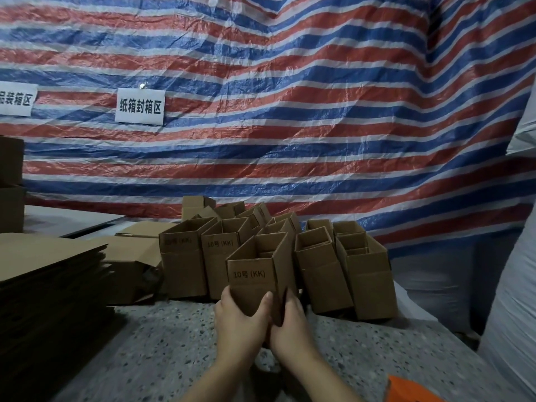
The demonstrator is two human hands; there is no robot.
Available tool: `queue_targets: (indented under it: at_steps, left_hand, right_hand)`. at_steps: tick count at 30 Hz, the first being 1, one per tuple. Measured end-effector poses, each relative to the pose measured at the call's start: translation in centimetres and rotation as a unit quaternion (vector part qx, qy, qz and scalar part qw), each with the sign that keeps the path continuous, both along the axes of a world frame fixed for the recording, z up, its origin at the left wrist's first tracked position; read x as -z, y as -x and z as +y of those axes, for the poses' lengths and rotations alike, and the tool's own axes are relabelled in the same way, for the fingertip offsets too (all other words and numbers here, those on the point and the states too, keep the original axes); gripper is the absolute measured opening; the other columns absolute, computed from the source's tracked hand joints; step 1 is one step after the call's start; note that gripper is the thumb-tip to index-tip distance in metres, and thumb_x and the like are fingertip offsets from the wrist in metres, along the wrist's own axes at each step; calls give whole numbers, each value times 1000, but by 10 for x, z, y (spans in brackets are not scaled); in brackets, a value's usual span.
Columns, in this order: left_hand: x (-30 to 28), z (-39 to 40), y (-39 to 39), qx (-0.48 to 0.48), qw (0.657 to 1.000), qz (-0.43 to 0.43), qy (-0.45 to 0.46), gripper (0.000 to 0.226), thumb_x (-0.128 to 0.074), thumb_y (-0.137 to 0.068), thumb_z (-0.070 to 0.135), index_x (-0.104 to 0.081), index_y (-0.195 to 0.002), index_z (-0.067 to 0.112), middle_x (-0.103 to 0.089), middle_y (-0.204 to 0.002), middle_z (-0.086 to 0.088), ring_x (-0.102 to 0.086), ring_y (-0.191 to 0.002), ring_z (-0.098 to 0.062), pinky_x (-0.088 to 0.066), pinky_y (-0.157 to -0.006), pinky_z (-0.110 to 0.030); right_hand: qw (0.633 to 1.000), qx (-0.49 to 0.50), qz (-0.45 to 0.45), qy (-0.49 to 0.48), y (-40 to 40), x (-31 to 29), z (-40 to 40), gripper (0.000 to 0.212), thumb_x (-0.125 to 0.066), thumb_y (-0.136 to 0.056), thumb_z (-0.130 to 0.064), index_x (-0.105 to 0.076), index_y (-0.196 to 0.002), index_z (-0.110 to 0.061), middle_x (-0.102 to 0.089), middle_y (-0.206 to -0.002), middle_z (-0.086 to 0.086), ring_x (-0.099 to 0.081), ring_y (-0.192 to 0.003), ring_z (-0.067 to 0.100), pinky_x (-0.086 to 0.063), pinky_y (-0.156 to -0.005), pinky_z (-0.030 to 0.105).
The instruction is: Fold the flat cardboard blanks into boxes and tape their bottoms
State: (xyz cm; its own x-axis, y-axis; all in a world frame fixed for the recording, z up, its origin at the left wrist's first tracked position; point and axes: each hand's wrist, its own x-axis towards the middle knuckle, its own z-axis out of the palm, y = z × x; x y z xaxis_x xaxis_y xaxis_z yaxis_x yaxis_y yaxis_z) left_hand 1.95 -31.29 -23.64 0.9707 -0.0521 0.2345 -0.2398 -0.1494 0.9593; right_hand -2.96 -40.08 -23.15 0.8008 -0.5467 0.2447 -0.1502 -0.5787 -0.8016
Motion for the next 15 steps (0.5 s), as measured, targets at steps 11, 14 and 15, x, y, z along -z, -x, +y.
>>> queue_targets:
  at_steps: [11, 14, 15]
  left_hand:
    - [-1, -9, -13, 35, 999, 15, 12, 85, -68, -85, 52, -27, -151, 20, -36, -145, -3, -41, -131, -20, -41, -106, -39]
    - [-1, -12, -13, 50, 999, 8, 10, 78, -64, -89, 48, -27, -152, 20, -37, -146, -3, -42, -129, -18, -37, -99, -29]
    - [0, -13, -13, 54, 999, 6, 5, 78, -63, -90, 48, -26, -152, 20, -36, -147, -3, -40, -131, -17, -34, -97, -26]
  right_hand:
    - [1000, 11, 10, -3, -19, -2, -14, 76, -57, -96, -43, -18, -160, -28, -26, -162, -4, -39, -143, 23, -42, -112, 48]
    - [1000, 25, 11, -5, -22, -1, -19, 78, -60, -95, -43, -20, -159, -27, -30, -160, -2, -42, -140, 25, -45, -110, 49]
    - [1000, 28, 12, -5, -22, 0, -20, 80, -62, -94, -42, -20, -159, -25, -30, -160, -1, -42, -139, 25, -46, -109, 49]
